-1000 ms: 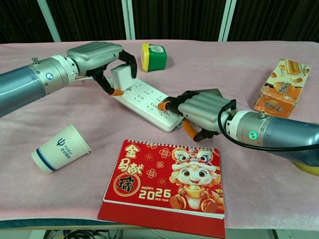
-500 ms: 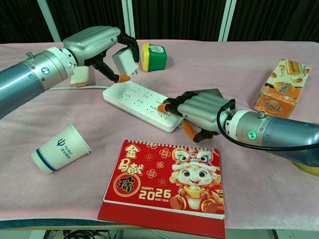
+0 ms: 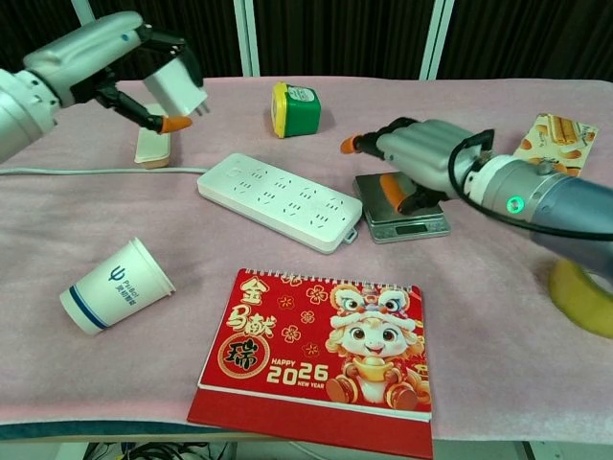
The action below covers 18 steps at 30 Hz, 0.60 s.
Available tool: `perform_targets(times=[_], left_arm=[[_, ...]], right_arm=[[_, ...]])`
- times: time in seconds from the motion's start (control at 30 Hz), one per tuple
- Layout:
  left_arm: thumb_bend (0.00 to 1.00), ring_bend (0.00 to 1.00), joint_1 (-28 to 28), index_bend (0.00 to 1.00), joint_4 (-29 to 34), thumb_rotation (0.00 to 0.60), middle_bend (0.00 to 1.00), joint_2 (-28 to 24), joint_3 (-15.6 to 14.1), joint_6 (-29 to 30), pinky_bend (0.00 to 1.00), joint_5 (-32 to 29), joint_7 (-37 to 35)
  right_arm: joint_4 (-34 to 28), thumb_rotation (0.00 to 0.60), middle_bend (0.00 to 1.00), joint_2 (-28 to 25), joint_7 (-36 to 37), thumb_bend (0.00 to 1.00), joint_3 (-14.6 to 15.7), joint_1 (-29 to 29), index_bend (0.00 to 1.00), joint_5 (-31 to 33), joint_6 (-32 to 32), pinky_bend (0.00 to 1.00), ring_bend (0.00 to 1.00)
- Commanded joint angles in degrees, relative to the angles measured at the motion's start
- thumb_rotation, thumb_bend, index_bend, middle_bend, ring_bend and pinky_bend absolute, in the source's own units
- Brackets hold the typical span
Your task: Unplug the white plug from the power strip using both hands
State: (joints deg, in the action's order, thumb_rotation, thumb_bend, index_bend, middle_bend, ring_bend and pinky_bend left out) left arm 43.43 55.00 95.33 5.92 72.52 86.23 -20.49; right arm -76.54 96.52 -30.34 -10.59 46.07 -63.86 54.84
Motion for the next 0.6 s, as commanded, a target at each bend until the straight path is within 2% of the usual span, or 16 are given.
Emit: perform_targets(times=[0.03,0.27,0.47,0.6], left_arm=[[0.62,0.20,-5.24,0.62,4.20,0.600,0.66,-4.10,-3.07,1.24,0.18,-1.18,-2.70],[0.61,0.19,-10.88,0.61,1.67,0.600,0.65,-4.07,-6.18,2.32,0.17,-1.14,-5.64],[0.59,0.18,-12.41,0.60,-4.24,0.600,0.63,-1.34,-6.98,1.25,0.17,-0.76,-6.88],[0.50,0.14,-11.82,0.51,-7.98,0.600,0.57,0.78,-6.53,-2.51,0.15,-1.59,-7.99]], right_arm=[[-3.71,0.600,0.12,-6.18,-0.05,0.69,-0.84,-2.32,0.12,1.99,1.45,0.04,0.10],[-6.60,0.600,0.12,-14.04,1.84,0.58,0.49,-6.16,0.12,3.03,2.97,0.04,0.10],[-6.85,0.600,0.12,-17.60,5.06,0.58,1.84,-9.30,0.12,2.32,4.58,0.04,0.10],[-6.25,0.600,0.12,-19.05,6.28,0.58,2.67,-10.49,0.12,1.97,4.51,0.04,0.10]])
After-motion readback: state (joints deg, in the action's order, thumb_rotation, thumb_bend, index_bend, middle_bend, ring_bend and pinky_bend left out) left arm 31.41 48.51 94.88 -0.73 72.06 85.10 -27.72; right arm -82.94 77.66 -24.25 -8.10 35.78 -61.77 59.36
